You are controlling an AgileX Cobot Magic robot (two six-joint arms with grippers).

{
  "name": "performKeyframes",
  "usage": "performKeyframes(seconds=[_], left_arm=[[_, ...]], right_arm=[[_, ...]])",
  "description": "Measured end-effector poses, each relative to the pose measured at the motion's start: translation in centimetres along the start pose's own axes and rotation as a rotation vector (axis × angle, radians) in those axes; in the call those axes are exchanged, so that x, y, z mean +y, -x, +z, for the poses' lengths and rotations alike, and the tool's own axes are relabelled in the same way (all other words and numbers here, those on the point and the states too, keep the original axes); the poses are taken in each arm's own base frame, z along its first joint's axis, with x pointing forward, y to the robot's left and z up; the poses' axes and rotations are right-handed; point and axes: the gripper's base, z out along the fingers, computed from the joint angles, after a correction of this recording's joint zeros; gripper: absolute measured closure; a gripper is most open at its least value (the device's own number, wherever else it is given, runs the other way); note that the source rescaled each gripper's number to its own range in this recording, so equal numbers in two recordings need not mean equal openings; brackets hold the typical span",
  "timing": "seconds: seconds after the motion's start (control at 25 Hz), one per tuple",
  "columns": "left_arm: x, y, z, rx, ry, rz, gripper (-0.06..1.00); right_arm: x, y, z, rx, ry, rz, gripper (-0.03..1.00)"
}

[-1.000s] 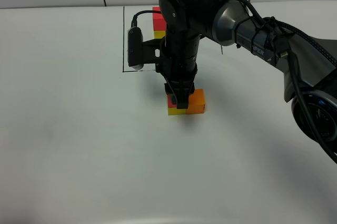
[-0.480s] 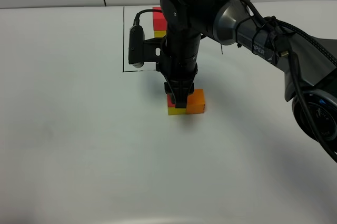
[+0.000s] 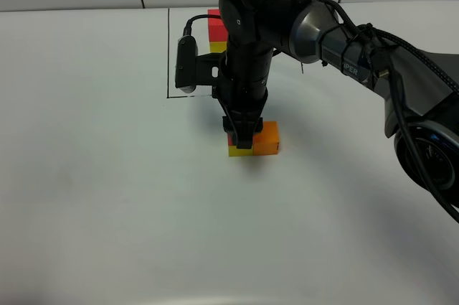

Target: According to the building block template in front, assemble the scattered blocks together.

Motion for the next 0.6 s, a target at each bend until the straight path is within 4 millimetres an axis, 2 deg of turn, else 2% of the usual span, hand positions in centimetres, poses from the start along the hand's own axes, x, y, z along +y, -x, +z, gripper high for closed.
performKeyframes(seconds=[0.12, 0.24, 0.32, 0.48, 0.6], left_arm=[[0.0, 0.0, 0.0, 0.0, 0.0, 0.0, 0.83], [0.0, 0.0, 0.0, 0.0, 0.0, 0.0, 0.83], [0.0, 0.0, 0.0, 0.0, 0.0, 0.0, 0.83], [0.0, 0.0, 0.0, 0.0, 0.0, 0.0, 0.83], [0.0, 0.0, 0.0, 0.0, 0.0, 0.0, 0.83]], right_arm=[[0.0, 0.0, 0.0, -0.003, -0.004, 0.002, 0.43], [-0.1, 0.1, -1.0, -0.012, -0.028, 0.017, 0.14], [0.0, 0.0, -2.3, -0.016, -0.053, 0.037, 0.03], [0.0, -0.7, -5.1, -0.038, -0.086, 0.116, -0.01], [0.0, -2.5, -7.1, -0.057, -0.094, 0.219, -0.01]])
